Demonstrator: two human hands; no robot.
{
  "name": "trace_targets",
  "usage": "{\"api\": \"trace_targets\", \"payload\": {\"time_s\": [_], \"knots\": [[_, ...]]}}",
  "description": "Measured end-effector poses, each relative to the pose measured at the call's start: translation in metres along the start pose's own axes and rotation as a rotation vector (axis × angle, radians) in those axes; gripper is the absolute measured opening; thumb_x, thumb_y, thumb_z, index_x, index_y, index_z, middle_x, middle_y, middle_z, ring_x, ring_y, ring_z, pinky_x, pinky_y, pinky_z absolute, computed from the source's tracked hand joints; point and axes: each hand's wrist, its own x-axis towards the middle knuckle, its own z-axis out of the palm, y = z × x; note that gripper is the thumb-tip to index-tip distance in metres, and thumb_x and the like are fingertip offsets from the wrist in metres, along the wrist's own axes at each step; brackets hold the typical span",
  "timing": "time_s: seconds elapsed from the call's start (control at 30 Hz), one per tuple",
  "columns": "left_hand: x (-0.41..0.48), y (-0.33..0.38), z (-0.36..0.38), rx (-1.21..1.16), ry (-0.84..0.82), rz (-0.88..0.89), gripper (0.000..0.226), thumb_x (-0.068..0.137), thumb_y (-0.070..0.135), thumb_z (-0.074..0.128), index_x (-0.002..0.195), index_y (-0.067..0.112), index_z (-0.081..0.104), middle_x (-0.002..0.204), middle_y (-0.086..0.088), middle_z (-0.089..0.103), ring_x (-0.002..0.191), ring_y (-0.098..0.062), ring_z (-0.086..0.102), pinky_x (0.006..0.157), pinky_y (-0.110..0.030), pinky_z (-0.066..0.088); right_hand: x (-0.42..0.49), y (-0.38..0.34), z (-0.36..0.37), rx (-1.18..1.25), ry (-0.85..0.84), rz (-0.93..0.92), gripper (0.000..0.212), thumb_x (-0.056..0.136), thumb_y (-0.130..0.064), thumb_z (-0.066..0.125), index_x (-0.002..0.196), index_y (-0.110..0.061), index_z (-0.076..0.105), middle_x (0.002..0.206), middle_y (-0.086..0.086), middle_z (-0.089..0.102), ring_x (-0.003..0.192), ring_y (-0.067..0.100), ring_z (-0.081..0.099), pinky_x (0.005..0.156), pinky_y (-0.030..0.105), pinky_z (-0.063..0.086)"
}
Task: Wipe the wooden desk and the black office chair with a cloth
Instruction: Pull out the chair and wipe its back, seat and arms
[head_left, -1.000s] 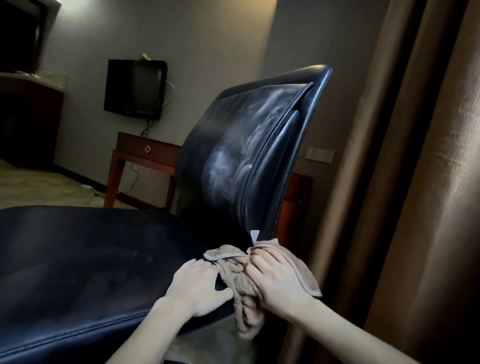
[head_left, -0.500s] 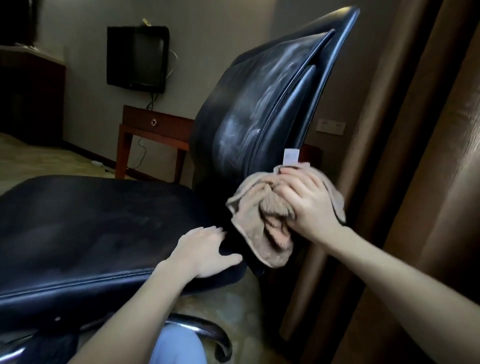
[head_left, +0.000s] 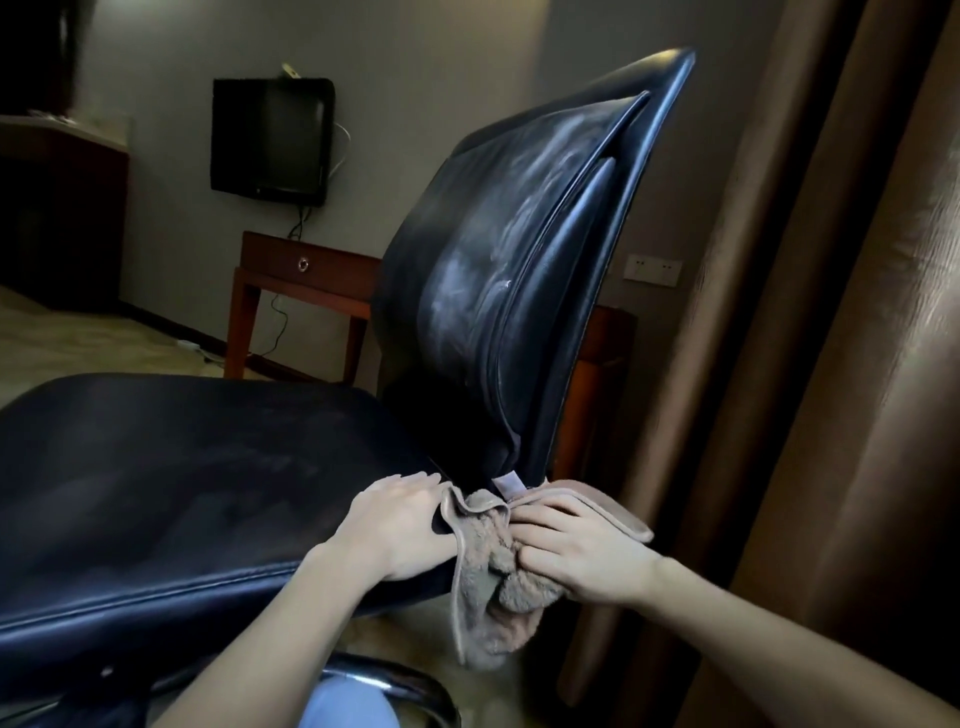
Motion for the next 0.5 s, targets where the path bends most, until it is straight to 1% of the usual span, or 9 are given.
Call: {"api": "trace_targets", "payload": {"time_s": [0.07,0.1,0.17,0.2,0.23,0.3,0.33,0.4,0.5], "knots": [[-0.001,0.000,-0.001,-0.007,-0.016,-0.006,0.059,0.092,0.070,0.043,0.136,0.033,0.057,0.143,0.012,0.055,0.140,-0.012,0.042,0.109,-0.029,0.030,0.014,0.007,-0.018,-0.029,0.054,-0.017,0.036,0.104,-0.017,0.038,0.096,-0.011,0.073,0.117,0.009,0.072,0.119,0.030,0.065,0.110,0.044,0.043],[-0.002,0.000,-0.002,-0.012,-0.022,-0.011,0.057,0.091,0.070,0.043,0.133,0.034,0.057,0.141,0.012,0.057,0.139,-0.012,0.043,0.105,-0.028,0.031,0.021,0.012,-0.029,-0.048,0.122,0.029,0.035,0.103,-0.017,0.041,0.096,-0.008,0.075,0.116,0.011,0.072,0.117,0.032,0.066,0.107,0.046,0.045],[-0.003,-0.002,-0.004,-0.016,-0.024,-0.016,0.057,0.088,0.073,0.043,0.129,0.037,0.058,0.135,0.014,0.059,0.133,-0.012,0.048,0.099,-0.027,0.034,0.035,0.031,-0.057,-0.152,0.327,0.179,0.019,0.094,-0.017,0.063,0.098,-0.006,0.078,0.119,0.015,0.072,0.116,0.036,0.066,0.103,0.052,0.047],[-0.004,-0.003,-0.005,-0.020,-0.030,-0.018,0.062,0.085,0.076,0.042,0.130,0.038,0.057,0.135,0.016,0.058,0.132,-0.012,0.049,0.099,-0.028,0.035,0.043,0.042,-0.075,-0.216,0.434,0.270,0.018,0.085,-0.017,0.074,0.099,-0.006,0.079,0.120,0.018,0.071,0.115,0.039,0.066,0.100,0.055,0.046],[-0.005,-0.005,-0.006,-0.020,-0.034,-0.016,0.067,0.083,0.079,0.042,0.134,0.039,0.056,0.138,0.017,0.057,0.133,-0.011,0.048,0.101,-0.028,0.036,0.052,0.054,-0.093,-0.272,0.533,0.358,0.021,0.080,-0.016,0.080,0.099,-0.007,0.080,0.119,0.020,0.070,0.112,0.042,0.065,0.096,0.055,0.046],[-0.009,-0.006,-0.006,-0.018,-0.042,-0.016,0.079,0.082,0.082,0.043,0.148,0.039,0.049,0.154,0.019,0.046,0.145,-0.010,0.038,0.112,-0.029,0.032,0.068,0.076,-0.128,-0.392,0.681,0.524,0.020,0.081,-0.015,0.079,0.101,-0.014,0.081,0.117,0.022,0.067,0.112,0.040,0.059,0.094,0.051,0.043],[-0.010,-0.007,-0.008,-0.023,-0.051,-0.029,0.084,0.083,0.082,0.044,0.154,0.038,0.043,0.161,0.018,0.038,0.151,-0.009,0.030,0.118,-0.030,0.026,0.077,0.086,-0.144,-0.447,0.711,0.603,0.021,0.084,-0.014,0.075,0.105,-0.018,0.080,0.118,0.022,0.065,0.113,0.037,0.054,0.094,0.049,0.040],[-0.014,-0.008,-0.009,-0.052,-0.083,-0.056,0.089,0.083,0.083,0.045,0.158,0.037,0.035,0.167,0.017,0.027,0.155,-0.007,0.020,0.122,-0.031,0.019,0.092,0.107,-0.169,-0.522,0.700,0.713,0.031,0.087,-0.013,0.067,0.115,-0.024,0.075,0.120,0.021,0.062,0.111,0.034,0.049,0.093,0.046,0.037],[-0.019,-0.009,-0.013,-0.101,-0.102,-0.074,0.091,0.080,0.085,0.046,0.159,0.040,0.034,0.167,0.020,0.024,0.156,-0.010,0.017,0.123,-0.036,0.019,0.124,0.146,-0.206,-0.653,0.628,0.789,0.035,0.095,-0.015,0.056,0.129,-0.023,0.064,0.128,0.018,0.060,0.112,0.037,0.054,0.097,0.045,0.038]]}}
